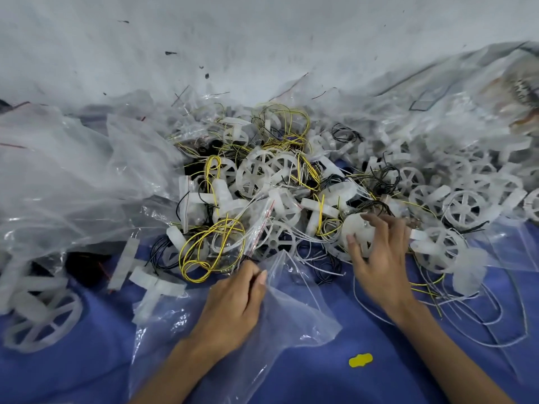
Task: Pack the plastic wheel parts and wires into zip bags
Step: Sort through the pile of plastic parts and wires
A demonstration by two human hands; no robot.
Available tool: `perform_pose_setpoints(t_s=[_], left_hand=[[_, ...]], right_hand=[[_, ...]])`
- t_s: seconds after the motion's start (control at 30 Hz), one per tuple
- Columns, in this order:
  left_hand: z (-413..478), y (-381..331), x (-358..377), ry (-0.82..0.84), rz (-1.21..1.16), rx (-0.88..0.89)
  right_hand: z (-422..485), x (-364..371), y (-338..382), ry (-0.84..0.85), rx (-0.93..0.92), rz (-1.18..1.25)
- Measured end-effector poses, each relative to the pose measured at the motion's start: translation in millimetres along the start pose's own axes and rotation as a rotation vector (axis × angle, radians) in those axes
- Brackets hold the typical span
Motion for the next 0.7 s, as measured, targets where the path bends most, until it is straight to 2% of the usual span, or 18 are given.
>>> perform_pose_setpoints(t_s=[0.17, 0.3, 0.4, 0.5, 0.6, 0.7], left_hand=[[-2, 0, -1, 0.024, -0.028, 0.025], [10, -4, -1, -0.021, -0.077, 0.052], [27, -15, -2, -0.029, 0.060, 0.172], [39, -25, -3, 0.070, 0.185, 0.235], [39, -24, -1, 0.178, 0.315, 0.237], [42, -32, -7, 0.167, 0.359, 0.217]], right_hand=[[0, -2, 5, -0.095, -0.074, 0.146], [-2, 0, 0, -0.106, -0.020, 0.171], [-2, -1, -5, -0.129, -0.006, 0.143], [-1, -4, -9, -0.131, 0.018, 0.137], [-1, -1, -14, -0.100, 0.012, 0.180], [0, 1, -13, -0.109, -0.025, 0.176]])
Point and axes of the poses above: each hand's wrist, its own z-axis towards the middle knuckle, its own x-axis out of the palm, y = z × x, the point moved 3 cm from there along z, towards the middle knuckle, and after that the axes turned 9 degrees about -x, right-handed, at the moved point
